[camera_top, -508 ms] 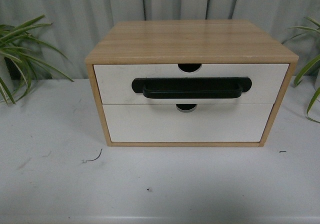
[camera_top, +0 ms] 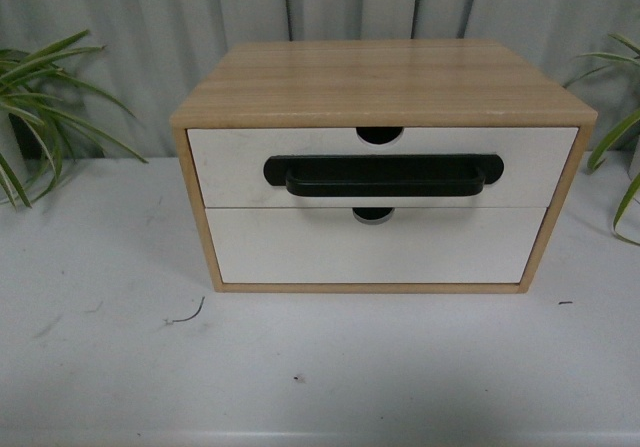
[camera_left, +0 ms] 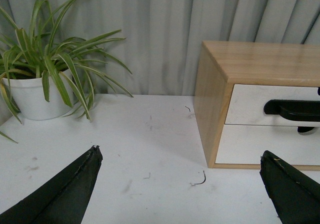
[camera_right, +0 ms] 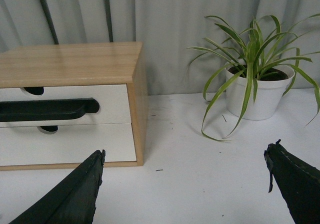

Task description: Pull drawer

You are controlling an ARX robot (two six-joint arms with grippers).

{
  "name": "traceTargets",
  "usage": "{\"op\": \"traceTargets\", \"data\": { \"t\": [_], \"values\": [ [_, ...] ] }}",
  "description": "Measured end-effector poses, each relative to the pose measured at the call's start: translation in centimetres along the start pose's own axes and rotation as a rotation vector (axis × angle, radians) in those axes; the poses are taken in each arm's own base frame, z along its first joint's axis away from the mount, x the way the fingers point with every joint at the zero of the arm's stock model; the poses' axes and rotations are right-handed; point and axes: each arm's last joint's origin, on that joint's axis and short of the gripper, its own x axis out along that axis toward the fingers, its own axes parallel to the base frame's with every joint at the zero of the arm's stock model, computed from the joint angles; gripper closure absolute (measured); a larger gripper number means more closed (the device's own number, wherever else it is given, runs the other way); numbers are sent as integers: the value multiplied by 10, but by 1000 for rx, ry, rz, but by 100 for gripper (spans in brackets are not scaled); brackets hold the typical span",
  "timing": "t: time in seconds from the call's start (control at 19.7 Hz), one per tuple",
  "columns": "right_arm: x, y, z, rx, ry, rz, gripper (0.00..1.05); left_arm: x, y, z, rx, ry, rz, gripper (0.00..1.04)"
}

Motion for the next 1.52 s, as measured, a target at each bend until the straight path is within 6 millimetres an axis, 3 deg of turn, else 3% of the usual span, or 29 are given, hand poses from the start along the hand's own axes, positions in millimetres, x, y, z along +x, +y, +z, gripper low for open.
{"op": "traceTargets", "data": {
  "t": [1.12, 1.17, 1.27, 1.37, 1.52],
  "values": [
    [0, 0, 0, 0, 0, 0, 6, 0, 0, 0, 0, 0, 0, 7],
    [0, 0, -1, 5, 17, 4, 6, 0, 0, -2, -16, 39, 17, 7],
    [4, 1, -1, 109, 173, 36, 6, 1, -4, 4, -113, 316, 194, 7],
    [19, 4, 18, 181, 157, 42, 6, 6, -1, 19, -241, 291, 322, 7],
    [50, 15, 58, 166, 42, 101, 6, 32, -5, 47, -327, 173, 268, 7]
  ]
}}
